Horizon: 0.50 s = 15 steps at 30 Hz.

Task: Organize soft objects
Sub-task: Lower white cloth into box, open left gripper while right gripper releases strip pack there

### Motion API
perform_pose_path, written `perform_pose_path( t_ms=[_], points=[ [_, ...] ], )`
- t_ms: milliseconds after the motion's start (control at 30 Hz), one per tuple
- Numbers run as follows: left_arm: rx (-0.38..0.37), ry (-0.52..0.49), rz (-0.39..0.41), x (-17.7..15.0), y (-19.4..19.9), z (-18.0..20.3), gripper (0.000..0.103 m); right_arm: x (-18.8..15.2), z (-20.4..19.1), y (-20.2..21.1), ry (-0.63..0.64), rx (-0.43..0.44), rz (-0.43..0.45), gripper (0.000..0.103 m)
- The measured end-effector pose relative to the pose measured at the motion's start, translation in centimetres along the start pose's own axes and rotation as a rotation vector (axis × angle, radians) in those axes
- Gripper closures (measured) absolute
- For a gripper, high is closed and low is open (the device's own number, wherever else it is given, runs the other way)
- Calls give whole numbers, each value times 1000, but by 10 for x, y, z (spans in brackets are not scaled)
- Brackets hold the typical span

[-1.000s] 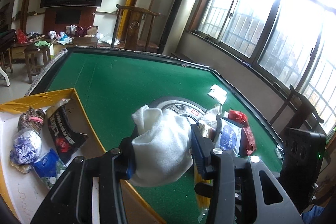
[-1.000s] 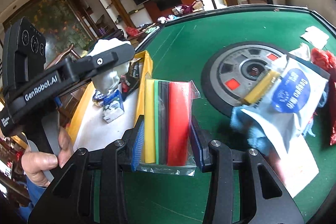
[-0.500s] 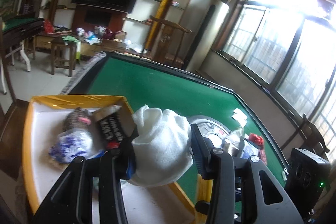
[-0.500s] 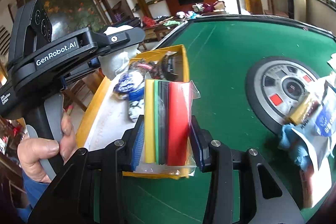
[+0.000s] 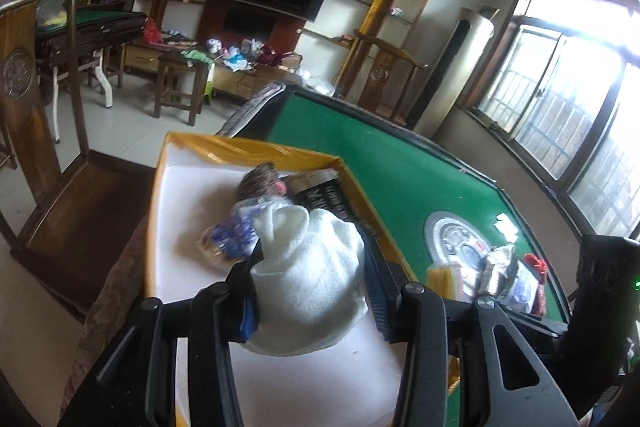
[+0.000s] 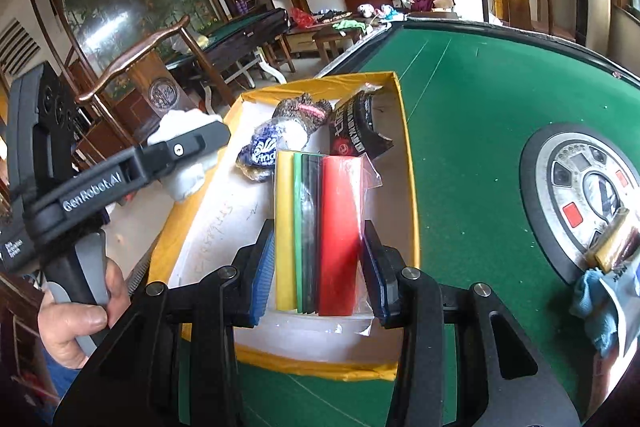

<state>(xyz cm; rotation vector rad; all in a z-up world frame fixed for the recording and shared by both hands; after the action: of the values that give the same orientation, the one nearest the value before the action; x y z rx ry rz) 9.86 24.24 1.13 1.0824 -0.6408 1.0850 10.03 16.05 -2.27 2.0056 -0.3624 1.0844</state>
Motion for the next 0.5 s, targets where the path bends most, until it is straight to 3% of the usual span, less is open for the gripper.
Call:
perform_pose_path(
  t_ms=[167,500],
  points=[
    [19,47,-63,-13,-17,-16,59,-10,0,-21,-16,-5,-68,63],
    [83,25,-121,-28,-20,-27,59,-33,-27,-42,8,25,-151,63]
  ],
)
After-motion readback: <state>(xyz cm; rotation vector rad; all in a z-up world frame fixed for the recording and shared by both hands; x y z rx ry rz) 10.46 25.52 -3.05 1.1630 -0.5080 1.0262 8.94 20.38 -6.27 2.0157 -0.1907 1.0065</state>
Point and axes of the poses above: each gripper's, at about its wrist camera, not at the fingertips, and y roughly against the way its jaws point, z to its right, x to its top, the point moved 10 cm from there along -y, roughly the way its jaws point, and after that the axes turned 13 degrees about z, right-handed, at the moved point
